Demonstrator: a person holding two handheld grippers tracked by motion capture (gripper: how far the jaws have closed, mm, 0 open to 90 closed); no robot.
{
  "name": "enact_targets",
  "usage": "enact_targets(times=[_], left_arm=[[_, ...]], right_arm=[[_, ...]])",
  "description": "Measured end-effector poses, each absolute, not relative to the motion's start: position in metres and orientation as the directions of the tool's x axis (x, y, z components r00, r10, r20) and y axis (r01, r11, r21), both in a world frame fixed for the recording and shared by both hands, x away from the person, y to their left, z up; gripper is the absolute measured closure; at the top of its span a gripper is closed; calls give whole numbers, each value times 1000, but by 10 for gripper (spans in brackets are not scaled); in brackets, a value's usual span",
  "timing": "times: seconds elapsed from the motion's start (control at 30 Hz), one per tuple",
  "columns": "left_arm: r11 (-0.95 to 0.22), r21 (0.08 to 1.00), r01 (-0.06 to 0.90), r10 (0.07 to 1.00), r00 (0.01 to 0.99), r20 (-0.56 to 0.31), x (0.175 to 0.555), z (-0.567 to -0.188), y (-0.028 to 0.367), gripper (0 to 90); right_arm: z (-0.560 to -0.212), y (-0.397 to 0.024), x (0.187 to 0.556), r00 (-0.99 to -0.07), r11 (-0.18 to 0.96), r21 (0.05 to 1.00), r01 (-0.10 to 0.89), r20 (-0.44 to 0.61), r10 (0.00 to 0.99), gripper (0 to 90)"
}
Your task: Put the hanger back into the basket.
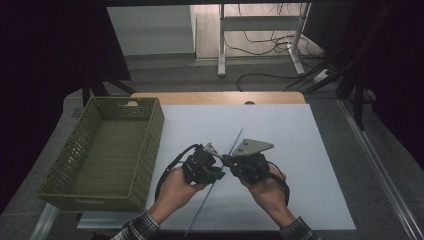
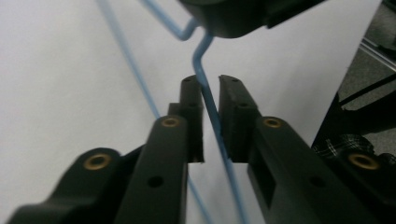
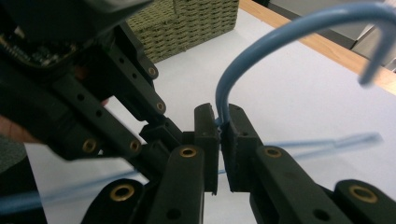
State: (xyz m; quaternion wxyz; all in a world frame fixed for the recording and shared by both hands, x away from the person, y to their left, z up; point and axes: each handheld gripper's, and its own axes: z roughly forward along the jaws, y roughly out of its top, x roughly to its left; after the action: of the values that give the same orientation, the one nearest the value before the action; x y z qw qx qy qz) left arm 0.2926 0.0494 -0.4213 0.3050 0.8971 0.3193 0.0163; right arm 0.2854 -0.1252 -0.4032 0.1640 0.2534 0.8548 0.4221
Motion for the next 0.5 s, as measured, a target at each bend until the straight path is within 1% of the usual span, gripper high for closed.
enact_targets(times=[0.07,0.1,0.17,0.23,0.27,0.3,0.37,0.5], left_arm=[[-603,554,574,592,787,-171,296,-420,53,861],[-609,551,571,579,794,-183,298,-420,55,870],[-581,552,599,575,781,-242,300,-419,57,873],[-583,550,598,576,782,-241,302,-418,59,874],[-572,555,605,573,778,-257,303,-417,61,874],[-565,557,609,570,776,-271,305,-416,63,875],[-543,565,621,569,767,-296,308,-415,69,875],[-520,574,633,567,758,-322,311,-410,77,875]], right_arm=[[-403,-125,284,-814,519,804,290,-78,576,845],[-403,-124,284,-812,521,804,287,-85,578,844],[-403,-125,285,-814,507,811,291,-69,577,841],[-402,-126,286,-813,496,817,293,-59,579,823],[-402,-127,286,-812,490,821,295,-55,581,761],[-401,-127,286,-808,482,823,301,-48,587,720],[-399,-130,286,-804,474,829,296,-51,592,676],[-396,-142,285,-797,435,847,306,-22,603,534]])
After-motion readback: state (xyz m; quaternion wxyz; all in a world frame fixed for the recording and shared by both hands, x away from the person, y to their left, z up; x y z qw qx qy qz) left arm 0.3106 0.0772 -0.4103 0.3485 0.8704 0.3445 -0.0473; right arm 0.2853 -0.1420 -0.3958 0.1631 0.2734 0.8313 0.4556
